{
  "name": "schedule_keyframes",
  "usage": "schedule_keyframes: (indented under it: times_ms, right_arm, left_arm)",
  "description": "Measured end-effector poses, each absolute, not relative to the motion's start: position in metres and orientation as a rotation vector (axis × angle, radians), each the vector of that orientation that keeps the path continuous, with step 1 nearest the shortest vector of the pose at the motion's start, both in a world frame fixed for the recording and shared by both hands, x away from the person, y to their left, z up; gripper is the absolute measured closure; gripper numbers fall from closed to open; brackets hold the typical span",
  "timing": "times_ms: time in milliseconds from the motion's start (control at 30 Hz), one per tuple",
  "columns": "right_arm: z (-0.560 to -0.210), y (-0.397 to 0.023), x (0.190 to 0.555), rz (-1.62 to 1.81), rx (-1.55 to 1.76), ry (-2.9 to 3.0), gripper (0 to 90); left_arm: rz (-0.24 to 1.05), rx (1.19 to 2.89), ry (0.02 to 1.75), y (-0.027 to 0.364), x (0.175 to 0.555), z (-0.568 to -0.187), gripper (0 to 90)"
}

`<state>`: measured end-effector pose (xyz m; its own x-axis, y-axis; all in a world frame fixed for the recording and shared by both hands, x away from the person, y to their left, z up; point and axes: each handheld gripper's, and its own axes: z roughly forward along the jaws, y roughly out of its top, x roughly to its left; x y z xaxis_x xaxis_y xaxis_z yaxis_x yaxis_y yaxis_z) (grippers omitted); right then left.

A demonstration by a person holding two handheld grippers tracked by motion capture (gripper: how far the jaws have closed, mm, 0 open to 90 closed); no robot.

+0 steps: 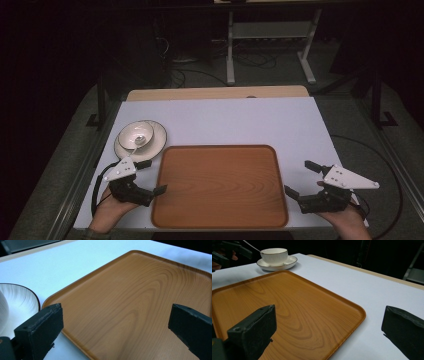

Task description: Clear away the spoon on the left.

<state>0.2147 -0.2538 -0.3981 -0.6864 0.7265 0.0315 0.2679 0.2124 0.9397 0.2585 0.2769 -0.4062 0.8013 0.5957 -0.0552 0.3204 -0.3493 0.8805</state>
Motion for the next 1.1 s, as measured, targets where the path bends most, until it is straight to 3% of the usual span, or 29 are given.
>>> schedule_keyframes:
  times_ms: [233, 500, 600, 900, 1000, 1100]
  right_arm:
    - [-0.398, -0.254, 0.215, 1.480, 0.924, 2.074, 0.0]
    - [-0.399, -0.254, 0.216, 1.478, 0.918, 2.081, 0.0]
    - [-0.399, -0.254, 0.216, 1.480, 0.919, 2.089, 0.0]
    - [-0.400, -0.252, 0.218, 1.483, 0.913, 2.095, 0.0]
    - [-0.400, -0.252, 0.218, 1.483, 0.913, 2.096, 0.0]
    - [-0.400, -0.252, 0.218, 1.483, 0.914, 2.095, 0.0]
  left_arm:
    - [0.343, 1.951, 0.684, 0.277, 0.259, -0.403, 0.0]
    - [0.356, 1.934, 0.681, 0.279, 0.259, -0.399, 9.5]
    - [0.364, 1.918, 0.704, 0.282, 0.260, -0.397, 21.5]
    - [0.389, 1.896, 0.754, 0.294, 0.266, -0.392, 44.7]
    - [0.387, 1.896, 0.777, 0.297, 0.272, -0.391, 57.3]
    - [0.391, 1.893, 0.781, 0.299, 0.274, -0.391, 62.4]
